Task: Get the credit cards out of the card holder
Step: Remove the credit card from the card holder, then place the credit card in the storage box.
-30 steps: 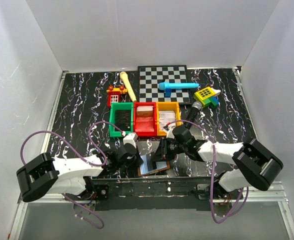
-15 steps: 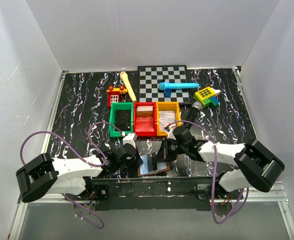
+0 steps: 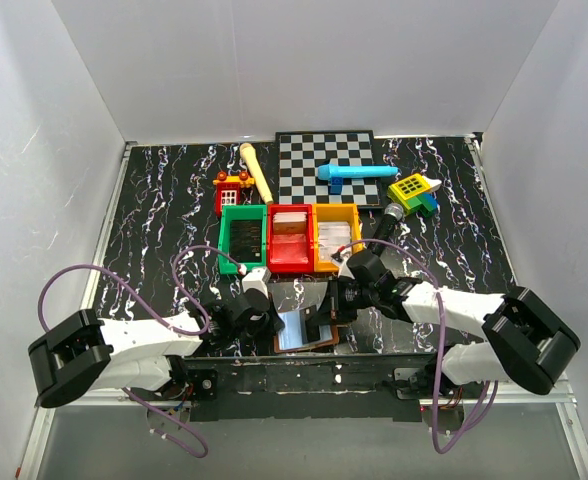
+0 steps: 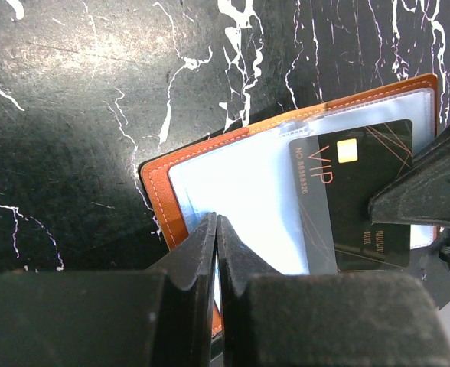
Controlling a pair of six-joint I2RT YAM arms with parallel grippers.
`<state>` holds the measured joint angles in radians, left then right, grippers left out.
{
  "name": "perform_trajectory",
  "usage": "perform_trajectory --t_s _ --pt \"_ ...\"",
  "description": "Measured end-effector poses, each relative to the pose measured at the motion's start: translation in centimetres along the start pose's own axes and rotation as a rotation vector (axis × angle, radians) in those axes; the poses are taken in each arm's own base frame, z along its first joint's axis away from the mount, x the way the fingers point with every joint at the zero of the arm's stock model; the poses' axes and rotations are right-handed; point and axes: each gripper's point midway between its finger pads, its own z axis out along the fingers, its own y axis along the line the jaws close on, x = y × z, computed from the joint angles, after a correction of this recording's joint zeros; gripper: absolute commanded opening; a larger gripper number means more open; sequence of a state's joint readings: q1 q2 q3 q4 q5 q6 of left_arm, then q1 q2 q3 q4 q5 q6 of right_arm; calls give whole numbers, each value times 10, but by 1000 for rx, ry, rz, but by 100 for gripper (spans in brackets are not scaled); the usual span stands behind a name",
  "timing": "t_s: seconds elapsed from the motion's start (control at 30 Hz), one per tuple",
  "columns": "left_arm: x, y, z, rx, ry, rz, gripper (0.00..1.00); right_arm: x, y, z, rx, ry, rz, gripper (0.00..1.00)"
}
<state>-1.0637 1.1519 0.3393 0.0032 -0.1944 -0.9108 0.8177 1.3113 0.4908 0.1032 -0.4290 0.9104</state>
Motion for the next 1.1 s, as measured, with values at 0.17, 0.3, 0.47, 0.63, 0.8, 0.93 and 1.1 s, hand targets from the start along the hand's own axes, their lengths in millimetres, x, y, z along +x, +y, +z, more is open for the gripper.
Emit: perform_trajectory --t_s 0.17,0.3,0.47,0.63,0.8,0.93,1.1 --pt "0 1 -1 -2 0 0 0 -1 -4 -6 32 2 -7 1" --pt "-1 2 -2 -6 -1 12 10 -3 -3 -17 61 -9 -26 1" --pt "-7 -1 -6 -8 -12 58 51 -10 6 -33 94 -24 -73 1" --pt "-29 -14 -20 -1 -49 124 64 -33 33 -63 135 -97 -182 1" --pt "-101 -71 -72 137 -255 154 64 -61 74 -102 116 -241 -347 1" --pt "-141 -94 -129 309 -481 185 66 -54 92 -114 97 -253 -537 1" --pt "-134 -90 -165 492 -606 257 70 -20 114 -112 -14 -27 -692 6"
